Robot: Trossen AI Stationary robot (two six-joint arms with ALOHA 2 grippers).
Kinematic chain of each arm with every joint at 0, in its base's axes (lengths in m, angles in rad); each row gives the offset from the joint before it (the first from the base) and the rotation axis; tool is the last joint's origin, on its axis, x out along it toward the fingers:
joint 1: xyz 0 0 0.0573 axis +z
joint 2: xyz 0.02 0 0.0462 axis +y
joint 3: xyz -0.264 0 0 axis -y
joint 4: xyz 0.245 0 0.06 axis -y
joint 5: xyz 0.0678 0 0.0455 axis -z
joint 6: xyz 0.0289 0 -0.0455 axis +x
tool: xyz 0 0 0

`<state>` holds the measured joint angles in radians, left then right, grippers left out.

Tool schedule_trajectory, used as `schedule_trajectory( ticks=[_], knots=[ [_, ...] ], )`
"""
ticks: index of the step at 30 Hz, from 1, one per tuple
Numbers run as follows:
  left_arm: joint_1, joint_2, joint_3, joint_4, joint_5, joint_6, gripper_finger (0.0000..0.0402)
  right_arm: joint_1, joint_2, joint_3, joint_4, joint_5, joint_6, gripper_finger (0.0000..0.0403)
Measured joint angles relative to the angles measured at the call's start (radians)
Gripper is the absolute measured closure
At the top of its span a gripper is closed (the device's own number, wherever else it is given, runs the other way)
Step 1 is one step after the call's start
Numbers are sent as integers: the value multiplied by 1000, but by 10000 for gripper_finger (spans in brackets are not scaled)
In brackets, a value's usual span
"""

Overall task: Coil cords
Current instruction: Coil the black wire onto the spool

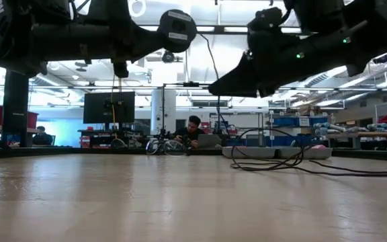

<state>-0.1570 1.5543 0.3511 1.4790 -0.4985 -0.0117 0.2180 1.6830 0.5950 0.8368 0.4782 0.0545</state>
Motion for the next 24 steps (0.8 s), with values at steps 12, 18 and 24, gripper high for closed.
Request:
schedule_trajectory(
  ticks=[12,18,24],
  knots=[
    [0,1,-1,-4,-1,1,401,44,2,-6,-38,136,2,326],
    [0,1,-1,-5,-1,0,401,50,1,-5,-23,152,4,343],
    [0,1,-1,-4,-2,-18,401,34,1,7,-43,152,52,396]
  ],
)
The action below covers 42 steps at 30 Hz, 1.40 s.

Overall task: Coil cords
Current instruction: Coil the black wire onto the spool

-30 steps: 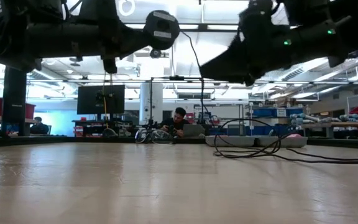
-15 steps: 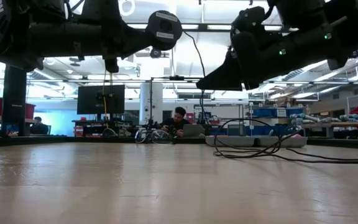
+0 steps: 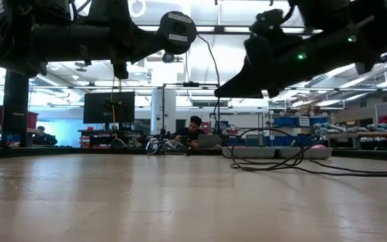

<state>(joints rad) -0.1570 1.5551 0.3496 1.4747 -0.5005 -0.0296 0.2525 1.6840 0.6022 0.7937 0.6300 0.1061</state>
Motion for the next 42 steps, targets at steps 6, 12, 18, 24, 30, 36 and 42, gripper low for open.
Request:
schedule_trajectory(
  ticks=[6,12,18,24,30,36,42],
  knots=[
    [0,0,0,-8,-38,-1,401,-48,0,139,-295,-37,67,401],
    [0,0,10,-19,-131,-30,401,-119,32,286,-467,-120,82,401],
    [0,1,111,-278,-226,-35,401,-164,201,463,-534,-258,37,402],
    [-2,1,162,-495,-312,-31,401,-131,218,527,-554,-239,-23,402],
    [-2,1,166,-626,-294,-56,401,-115,128,526,-596,-207,-69,403],
    [-3,1,165,-730,-246,-108,401,-121,37,526,-724,-168,-78,403],
    [-7,1,165,-751,-219,-147,401,-123,-39,526,-938,-45,-9,403]
  ],
)
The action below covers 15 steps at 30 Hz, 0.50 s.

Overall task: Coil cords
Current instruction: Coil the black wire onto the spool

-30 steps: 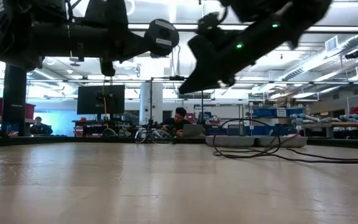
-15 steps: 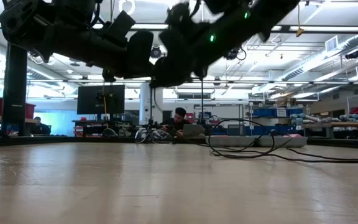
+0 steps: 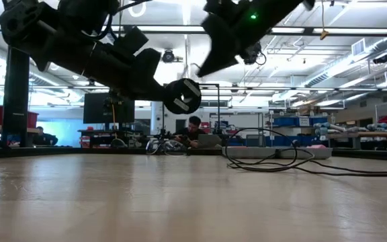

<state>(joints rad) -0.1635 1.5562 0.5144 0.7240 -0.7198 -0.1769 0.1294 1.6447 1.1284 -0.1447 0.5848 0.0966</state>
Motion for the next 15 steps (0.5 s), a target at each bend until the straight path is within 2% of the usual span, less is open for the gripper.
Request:
schedule_trajectory(
  ticks=[4,7,11,15],
  knots=[
    [-9,-15,0,24,35,-24,401,-18,-4,-3,-195,-7,124,401],
    [-9,-42,-1,20,78,-44,401,-20,4,-37,-158,-22,162,391],
    [-9,-95,-14,77,125,-45,401,-23,21,-151,72,-115,150,374],
    [-9,-135,-102,218,132,-47,401,-21,36,-270,344,-148,146,358]
  ],
)
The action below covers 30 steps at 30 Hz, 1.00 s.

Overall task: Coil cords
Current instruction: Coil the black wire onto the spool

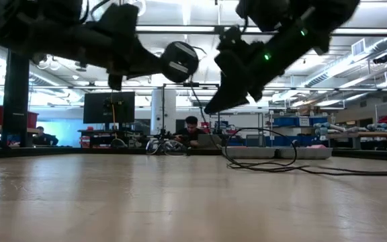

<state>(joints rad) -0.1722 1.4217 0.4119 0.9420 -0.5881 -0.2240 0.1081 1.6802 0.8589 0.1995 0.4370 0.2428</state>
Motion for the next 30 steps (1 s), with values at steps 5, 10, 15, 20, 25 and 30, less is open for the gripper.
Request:
schedule_trajectory(
  ticks=[5,10,15,20,25,30],
  knots=[
    [3,-12,-137,210,-12,-18,401,24,-23,-60,104,-1,-1,347],
    [3,-12,-200,334,-38,-19,401,53,-43,-80,117,3,32,349],
    [3,-12,-208,355,-42,9,401,76,-23,-120,288,-1,69,343],
    [4,-12,-205,362,-42,10,401,85,79,-128,468,-5,-13,327],
    [4,-12,-205,370,-42,10,401,68,150,-106,551,-3,-36,309],
    [4,-12,-204,372,-39,10,401,41,168,-85,547,-21,-30,300]
  ],
)
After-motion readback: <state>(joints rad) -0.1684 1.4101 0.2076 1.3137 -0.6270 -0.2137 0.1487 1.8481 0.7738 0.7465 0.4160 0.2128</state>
